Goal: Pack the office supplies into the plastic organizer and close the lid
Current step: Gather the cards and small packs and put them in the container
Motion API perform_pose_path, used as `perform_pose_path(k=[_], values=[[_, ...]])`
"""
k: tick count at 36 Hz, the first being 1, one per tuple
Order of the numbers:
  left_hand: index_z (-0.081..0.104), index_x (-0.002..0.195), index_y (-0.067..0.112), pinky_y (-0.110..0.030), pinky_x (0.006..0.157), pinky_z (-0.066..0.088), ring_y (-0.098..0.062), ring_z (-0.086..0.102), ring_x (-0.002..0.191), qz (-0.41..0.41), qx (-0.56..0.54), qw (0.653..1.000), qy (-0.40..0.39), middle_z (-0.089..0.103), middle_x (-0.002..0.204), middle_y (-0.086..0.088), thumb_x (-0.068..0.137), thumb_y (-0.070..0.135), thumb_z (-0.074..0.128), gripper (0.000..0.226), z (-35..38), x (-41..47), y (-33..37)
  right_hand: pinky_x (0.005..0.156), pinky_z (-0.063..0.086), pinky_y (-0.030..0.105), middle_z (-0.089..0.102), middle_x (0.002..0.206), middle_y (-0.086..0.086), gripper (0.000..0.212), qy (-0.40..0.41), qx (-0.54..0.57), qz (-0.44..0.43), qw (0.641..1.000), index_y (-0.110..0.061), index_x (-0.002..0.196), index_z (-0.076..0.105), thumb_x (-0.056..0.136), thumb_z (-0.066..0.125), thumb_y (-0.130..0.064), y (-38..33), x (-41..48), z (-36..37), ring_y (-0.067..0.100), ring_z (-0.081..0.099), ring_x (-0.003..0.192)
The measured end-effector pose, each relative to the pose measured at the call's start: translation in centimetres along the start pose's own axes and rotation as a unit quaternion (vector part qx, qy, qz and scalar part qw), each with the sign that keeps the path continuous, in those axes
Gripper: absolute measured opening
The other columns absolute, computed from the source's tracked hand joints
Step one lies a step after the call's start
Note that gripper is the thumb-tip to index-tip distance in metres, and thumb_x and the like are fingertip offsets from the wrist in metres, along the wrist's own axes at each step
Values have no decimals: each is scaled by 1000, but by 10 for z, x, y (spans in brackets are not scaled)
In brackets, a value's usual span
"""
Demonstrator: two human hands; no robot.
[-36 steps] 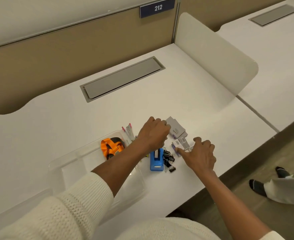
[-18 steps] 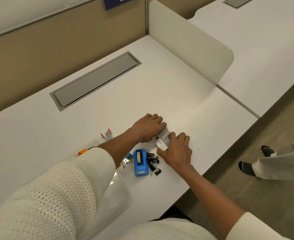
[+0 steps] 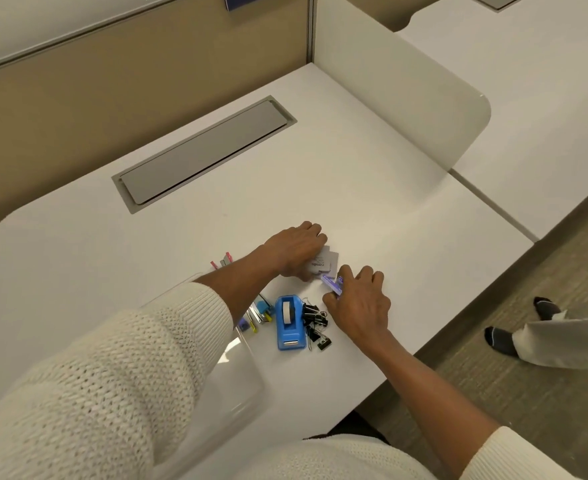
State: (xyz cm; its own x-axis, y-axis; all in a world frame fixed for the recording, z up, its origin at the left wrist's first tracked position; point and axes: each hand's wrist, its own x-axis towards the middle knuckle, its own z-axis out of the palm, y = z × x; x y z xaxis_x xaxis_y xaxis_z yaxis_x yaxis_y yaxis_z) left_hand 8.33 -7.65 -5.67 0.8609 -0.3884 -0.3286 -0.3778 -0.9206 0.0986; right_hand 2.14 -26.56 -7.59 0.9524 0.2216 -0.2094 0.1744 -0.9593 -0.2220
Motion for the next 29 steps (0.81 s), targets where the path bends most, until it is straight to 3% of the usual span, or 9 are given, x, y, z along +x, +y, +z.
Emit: perform_pose_path(k=[7, 11, 14, 17, 23, 26, 29], values=[[54, 124, 9, -32, 79, 44, -25, 50, 108, -58, -66, 996, 23, 55, 120, -10, 79, 52, 82, 68, 3, -10, -6, 64, 46, 34, 53, 96, 3, 31, -16, 135, 65, 989, -30, 104, 61, 80, 65, -49, 9, 9, -13, 27, 52, 98], [57, 122, 11, -29, 75, 37, -25, 51, 103, -108, -136, 984, 40, 54, 113, -7, 77, 53, 84, 67, 4, -17, -12, 62, 62, 42, 72, 78, -2, 20, -58, 311, 133, 939, -34, 87, 67, 72, 68, -48, 17, 13, -29, 23, 70, 71], [58, 121, 13, -28, 74, 38, -23, 51, 99, -141, -186, 970, 61, 49, 105, -1, 75, 54, 86, 67, -1, -27, -15, 57, 64, 40, 74, 78, 7, 11, -85, 403, 140, 901, -30, 86, 71, 76, 73, -35, 19, 12, -43, 25, 70, 71], [58, 123, 14, -27, 74, 40, -20, 50, 98, -172, -224, 955, 92, 51, 108, -1, 75, 55, 86, 70, -12, -50, -14, 61, 65, 44, 73, 81, 11, 10, -107, 448, 127, 879, -28, 86, 74, 77, 76, -29, 12, 9, -58, 30, 69, 76], [58, 124, 20, -20, 70, 43, -15, 53, 97, -265, -271, 909, 174, 52, 107, 5, 74, 60, 85, 69, -27, -135, 2, 65, 65, 52, 72, 82, 10, 10, -149, 460, 51, 874, -29, 91, 75, 82, 76, -26, -27, -8, -83, 36, 73, 82], [59, 120, 22, -28, 78, 50, -15, 54, 96, -337, -285, 878, 185, 55, 107, 4, 71, 60, 87, 68, -20, -184, 20, 61, 62, 53, 71, 74, 6, 7, -182, 440, -3, 879, -27, 89, 73, 82, 75, -25, -54, -26, -86, 32, 66, 66], [62, 113, 22, -30, 74, 50, -17, 57, 93, -409, -298, 840, 199, 56, 102, 6, 65, 59, 90, 66, -4, -227, 37, 59, 58, 54, 71, 72, 5, 14, -215, 404, -63, 887, -25, 90, 71, 78, 73, -32, -80, -48, -78, 28, 64, 62]])
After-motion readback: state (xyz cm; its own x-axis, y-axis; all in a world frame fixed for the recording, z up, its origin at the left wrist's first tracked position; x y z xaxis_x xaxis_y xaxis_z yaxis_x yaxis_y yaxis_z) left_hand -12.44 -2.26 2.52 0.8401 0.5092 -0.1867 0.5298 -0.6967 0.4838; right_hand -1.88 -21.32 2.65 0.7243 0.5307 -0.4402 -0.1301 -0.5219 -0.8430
